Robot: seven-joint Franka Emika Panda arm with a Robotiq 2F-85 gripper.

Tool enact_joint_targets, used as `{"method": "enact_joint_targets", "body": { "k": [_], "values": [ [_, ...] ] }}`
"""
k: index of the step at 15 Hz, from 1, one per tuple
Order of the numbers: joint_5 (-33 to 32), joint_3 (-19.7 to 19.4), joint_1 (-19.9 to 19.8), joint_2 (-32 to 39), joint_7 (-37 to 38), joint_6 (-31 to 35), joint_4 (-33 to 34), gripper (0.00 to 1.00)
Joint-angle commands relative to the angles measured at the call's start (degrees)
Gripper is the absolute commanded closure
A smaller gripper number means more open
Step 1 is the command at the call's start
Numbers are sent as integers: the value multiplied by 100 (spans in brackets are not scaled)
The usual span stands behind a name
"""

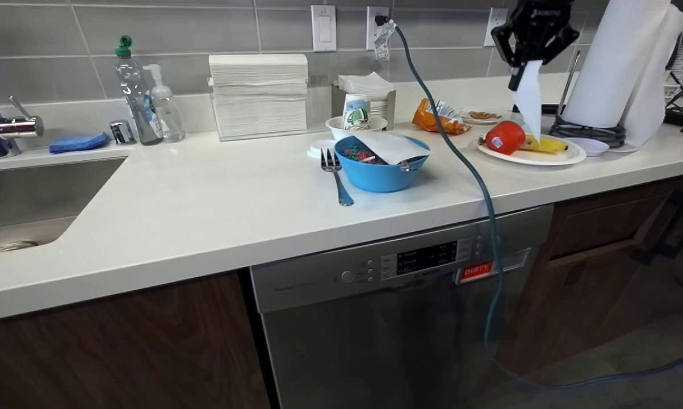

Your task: Rip off a paper towel from the roll and put it onto the bowl

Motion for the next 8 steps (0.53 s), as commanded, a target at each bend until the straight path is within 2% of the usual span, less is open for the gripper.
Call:
{"method": "enact_joint_targets", "body": {
  "k": [1,4,6,7,8],
  "values": [
    [-198,339,-13,-19,1073,442,293,100],
    [-999,676,-162,223,2365,1319,420,100],
    [-1596,1092,-606,408,3217,1802,506,100],
    [-1153,665,-136,132,2487,1442,361,100],
    [-1236,691,-156,192,2595,1516,374,99]
  ]
}}
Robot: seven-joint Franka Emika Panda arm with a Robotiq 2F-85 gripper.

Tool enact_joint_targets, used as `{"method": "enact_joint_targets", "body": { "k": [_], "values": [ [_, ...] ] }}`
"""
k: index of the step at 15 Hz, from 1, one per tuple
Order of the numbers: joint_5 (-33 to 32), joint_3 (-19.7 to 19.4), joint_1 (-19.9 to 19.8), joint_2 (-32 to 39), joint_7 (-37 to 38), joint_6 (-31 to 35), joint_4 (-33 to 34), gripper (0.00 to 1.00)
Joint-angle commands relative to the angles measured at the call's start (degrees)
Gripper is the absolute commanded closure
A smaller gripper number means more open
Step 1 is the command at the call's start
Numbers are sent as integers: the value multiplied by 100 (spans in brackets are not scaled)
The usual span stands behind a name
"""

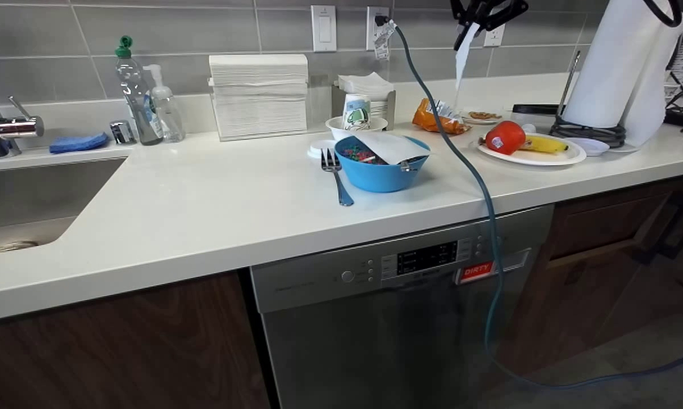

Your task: Rip off a paper towel from the roll and put it onto the bowl

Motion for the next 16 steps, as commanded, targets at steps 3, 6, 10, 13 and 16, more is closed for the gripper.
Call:
{"method": "enact_joint_targets", "body": {
  "k": [3,6,10,13,16],
  "values": [
    [2,-190,160,-9,-79,-13,4,99],
    [-170,-169,123,80,14,148,-29,100],
    [-322,-34,314,720,57,686,187,100],
    [-587,128,423,1273,212,1234,433,100],
    [-737,199,583,1738,367,1954,761,100]
  ]
}}
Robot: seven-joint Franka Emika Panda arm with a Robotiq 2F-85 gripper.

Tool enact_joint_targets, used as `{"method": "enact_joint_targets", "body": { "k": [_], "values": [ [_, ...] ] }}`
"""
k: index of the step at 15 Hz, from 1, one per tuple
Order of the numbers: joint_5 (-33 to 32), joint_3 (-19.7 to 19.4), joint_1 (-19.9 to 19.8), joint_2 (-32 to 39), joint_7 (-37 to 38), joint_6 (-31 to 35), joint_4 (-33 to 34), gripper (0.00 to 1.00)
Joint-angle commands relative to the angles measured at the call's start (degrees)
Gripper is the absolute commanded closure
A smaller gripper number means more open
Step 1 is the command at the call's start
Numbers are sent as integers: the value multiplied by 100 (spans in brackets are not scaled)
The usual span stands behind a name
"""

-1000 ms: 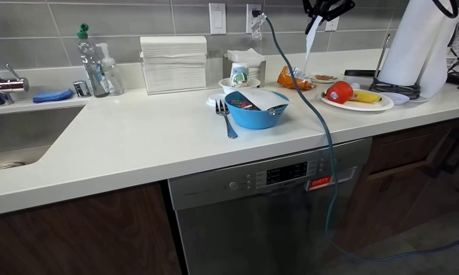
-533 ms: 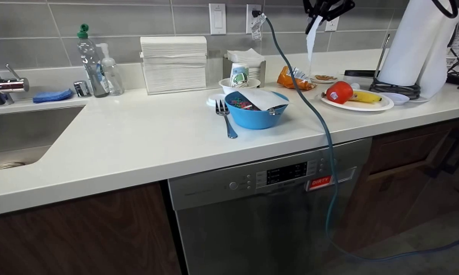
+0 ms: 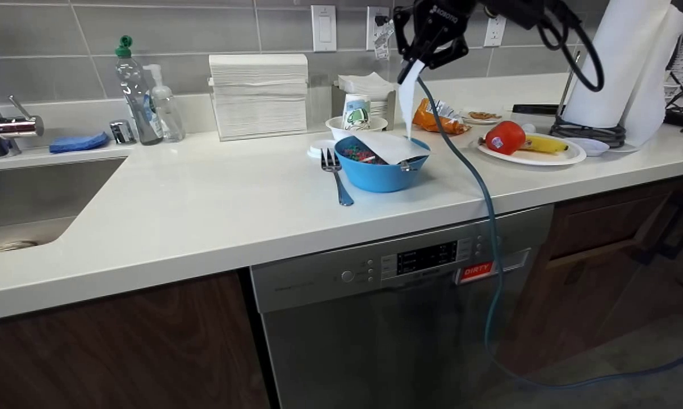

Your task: Rip off a paper towel from the roll and put it onto the bowl

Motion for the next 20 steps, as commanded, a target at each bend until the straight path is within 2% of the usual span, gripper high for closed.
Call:
{"method": "enact_joint_targets", "body": {
  "k": [1,7,11,13,16,19,20],
  "values": [
    [-307,67,168,635,323,767,505,100],
    [-305,-86,252,1112,192,1744,768,100],
    [-422,-433,239,1285,96,2373,584,100],
    [-406,-531,206,1342,4,2416,487,100],
    [-355,-688,226,1306,-7,1992,276,100],
    [-257,-641,197,1262,-19,1540,114,100],
    [-173,-548,149,1258,-54,1366,82,74]
  ]
}}
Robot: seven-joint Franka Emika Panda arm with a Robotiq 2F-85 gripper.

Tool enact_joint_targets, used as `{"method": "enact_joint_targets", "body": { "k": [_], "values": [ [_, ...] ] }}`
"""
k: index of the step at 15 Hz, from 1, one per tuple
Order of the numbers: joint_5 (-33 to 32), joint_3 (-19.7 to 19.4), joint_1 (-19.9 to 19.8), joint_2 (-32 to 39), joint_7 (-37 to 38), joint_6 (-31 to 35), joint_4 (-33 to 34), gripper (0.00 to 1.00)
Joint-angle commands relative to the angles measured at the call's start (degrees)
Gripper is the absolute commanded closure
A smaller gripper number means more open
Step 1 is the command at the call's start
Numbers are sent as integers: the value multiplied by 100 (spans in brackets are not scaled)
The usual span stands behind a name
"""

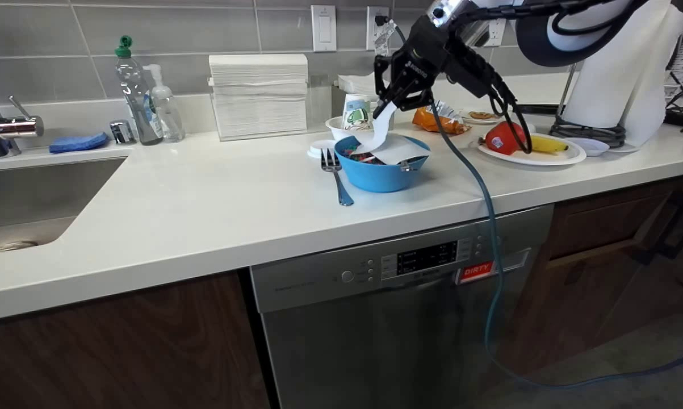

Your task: Rip off a paper towel from the roll and put it onto the bowl

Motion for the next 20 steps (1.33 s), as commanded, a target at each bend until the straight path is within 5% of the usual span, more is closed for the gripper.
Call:
{"method": "enact_joint_targets", "body": {
  "k": [1,8,10,11,14,20],
  "values": [
    [65,58,21,-145,5,-629,-149,73],
    [207,549,164,-788,-309,-2272,401,22],
    [-256,520,259,-1078,-391,-3026,666,8],
    [-245,206,608,-1257,-670,-3368,778,1],
    [-188,289,635,-1638,-1519,-4512,1084,0],
    [1069,430,696,-2336,-3661,-6905,1491,0]
  ]
}}
